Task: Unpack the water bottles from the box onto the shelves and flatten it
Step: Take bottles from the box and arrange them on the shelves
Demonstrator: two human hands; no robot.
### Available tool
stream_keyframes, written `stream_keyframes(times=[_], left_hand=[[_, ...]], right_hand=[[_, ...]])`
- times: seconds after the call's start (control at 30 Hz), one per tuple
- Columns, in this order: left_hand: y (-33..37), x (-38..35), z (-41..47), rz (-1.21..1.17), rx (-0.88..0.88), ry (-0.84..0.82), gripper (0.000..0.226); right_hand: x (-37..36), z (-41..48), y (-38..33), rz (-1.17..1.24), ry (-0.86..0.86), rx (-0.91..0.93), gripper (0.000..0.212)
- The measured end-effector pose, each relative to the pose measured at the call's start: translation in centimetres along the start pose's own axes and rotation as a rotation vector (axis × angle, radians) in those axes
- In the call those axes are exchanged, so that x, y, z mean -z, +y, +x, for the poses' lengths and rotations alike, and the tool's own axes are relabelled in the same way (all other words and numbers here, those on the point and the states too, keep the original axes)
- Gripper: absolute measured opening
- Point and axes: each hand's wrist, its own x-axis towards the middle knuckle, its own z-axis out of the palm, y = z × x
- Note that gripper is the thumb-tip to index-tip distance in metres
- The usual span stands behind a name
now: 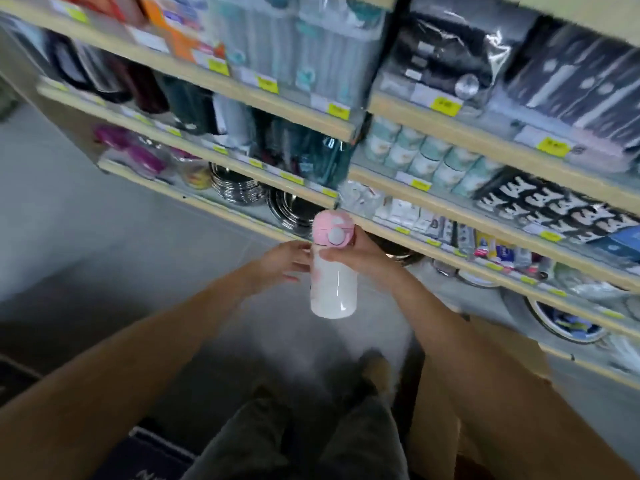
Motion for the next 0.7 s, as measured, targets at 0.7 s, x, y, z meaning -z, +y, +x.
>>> stream_keyframes(times=[0.7], left_hand=[[1.3,34.4,-15.6,-0.209,-0.424,0.441,0.041]], right_hand=[[-31.1,15.8,-29.4,-0.275,-0.404,0.356,0.048]])
